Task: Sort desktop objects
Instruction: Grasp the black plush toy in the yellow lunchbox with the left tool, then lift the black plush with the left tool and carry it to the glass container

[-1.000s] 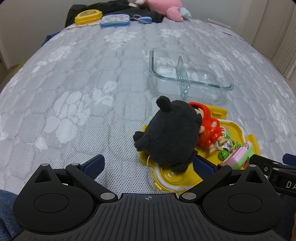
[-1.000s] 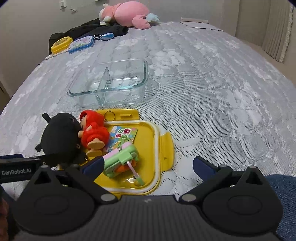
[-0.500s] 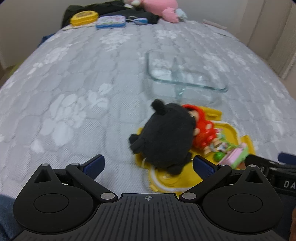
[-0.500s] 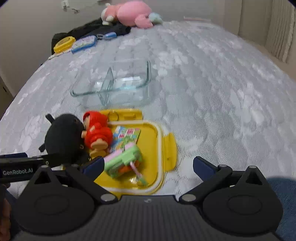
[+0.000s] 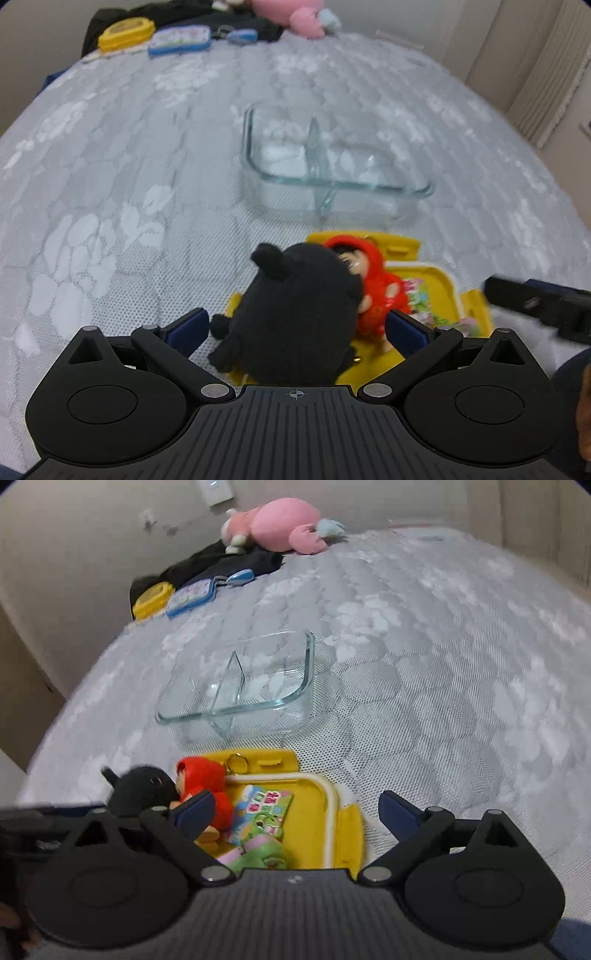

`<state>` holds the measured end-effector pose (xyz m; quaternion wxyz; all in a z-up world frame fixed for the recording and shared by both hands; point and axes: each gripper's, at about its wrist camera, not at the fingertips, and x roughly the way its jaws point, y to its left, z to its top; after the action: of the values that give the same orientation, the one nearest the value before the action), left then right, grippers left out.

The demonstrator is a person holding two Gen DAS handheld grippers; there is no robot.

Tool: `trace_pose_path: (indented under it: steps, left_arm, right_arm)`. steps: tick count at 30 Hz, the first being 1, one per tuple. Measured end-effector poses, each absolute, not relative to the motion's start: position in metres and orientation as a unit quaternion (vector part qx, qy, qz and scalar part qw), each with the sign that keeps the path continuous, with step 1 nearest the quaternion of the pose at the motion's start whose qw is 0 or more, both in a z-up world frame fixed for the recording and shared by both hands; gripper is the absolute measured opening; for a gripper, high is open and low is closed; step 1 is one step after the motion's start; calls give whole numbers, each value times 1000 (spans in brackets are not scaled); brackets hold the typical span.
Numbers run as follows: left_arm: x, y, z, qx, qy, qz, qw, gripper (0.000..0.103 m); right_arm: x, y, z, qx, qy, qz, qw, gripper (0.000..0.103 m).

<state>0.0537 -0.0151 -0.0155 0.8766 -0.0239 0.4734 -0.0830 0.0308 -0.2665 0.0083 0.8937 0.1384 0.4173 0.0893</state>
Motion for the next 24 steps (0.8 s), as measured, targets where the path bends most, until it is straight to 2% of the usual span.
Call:
trace_pose_path:
  steps: [4,7,10,12,13,19,24]
  left_arm:
    - [59,-16,-22,-23,491,-96,866,103]
    - [54,-17,-22,-28,484,-110,868,103]
    - [49,-16,-18,-30,471,-107,875,102]
    - [49,-16,-17,-34,468,-104,877,93]
    - [50,-17,-16,-30,470,-102,876,77]
    - [55,-20,-12,-12,477,-102,873,73]
    - [59,-10,7,-41,484,-113,867,71]
  right_arm:
    - [35,-280,2,180,416,95,886,95]
    - [37,-280,0,181,423,97,882,87]
    - [40,-281,-2,180,430,98,879,86]
    - [42,-281,-3,179,435,99,877,88]
    - [41,-281,-4,180,437,98,876,88]
    - [38,-282,-9,192,443,87,871,92]
    - [37,-285,-12,211,448,87,864,93]
